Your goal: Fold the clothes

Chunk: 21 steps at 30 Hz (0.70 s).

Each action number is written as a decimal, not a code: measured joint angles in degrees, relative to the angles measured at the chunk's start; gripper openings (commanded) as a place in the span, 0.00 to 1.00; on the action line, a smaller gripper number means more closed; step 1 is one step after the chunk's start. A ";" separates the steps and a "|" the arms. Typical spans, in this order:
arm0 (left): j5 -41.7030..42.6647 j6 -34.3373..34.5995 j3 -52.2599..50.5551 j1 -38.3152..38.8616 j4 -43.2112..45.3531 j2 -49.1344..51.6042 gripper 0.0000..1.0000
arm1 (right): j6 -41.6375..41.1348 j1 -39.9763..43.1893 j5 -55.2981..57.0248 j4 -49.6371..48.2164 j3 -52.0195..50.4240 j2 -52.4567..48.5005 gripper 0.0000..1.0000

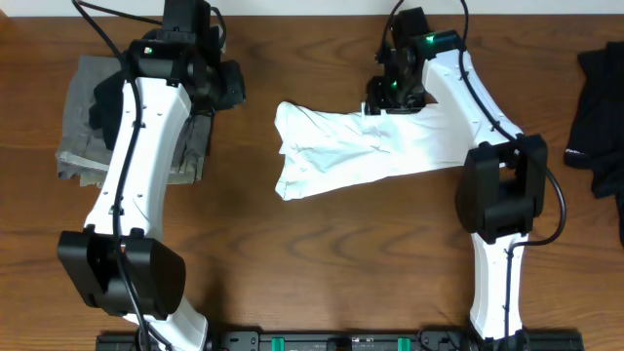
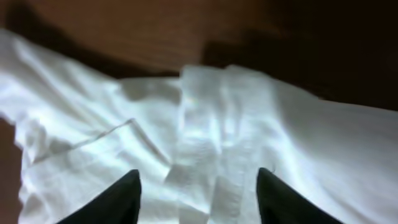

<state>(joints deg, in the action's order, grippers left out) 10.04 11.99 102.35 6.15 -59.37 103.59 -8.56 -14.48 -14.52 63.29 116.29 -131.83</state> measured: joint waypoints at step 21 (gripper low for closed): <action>-0.02 0.00 -1.18 0.00 1.55 0.00 0.11 | 4.37 1.68 -2.23 0.20 -10.40 0.55 0.21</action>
<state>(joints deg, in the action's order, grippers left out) 10.02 11.99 101.16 6.15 -57.82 103.59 -4.19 -12.80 -16.75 63.48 105.89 -131.28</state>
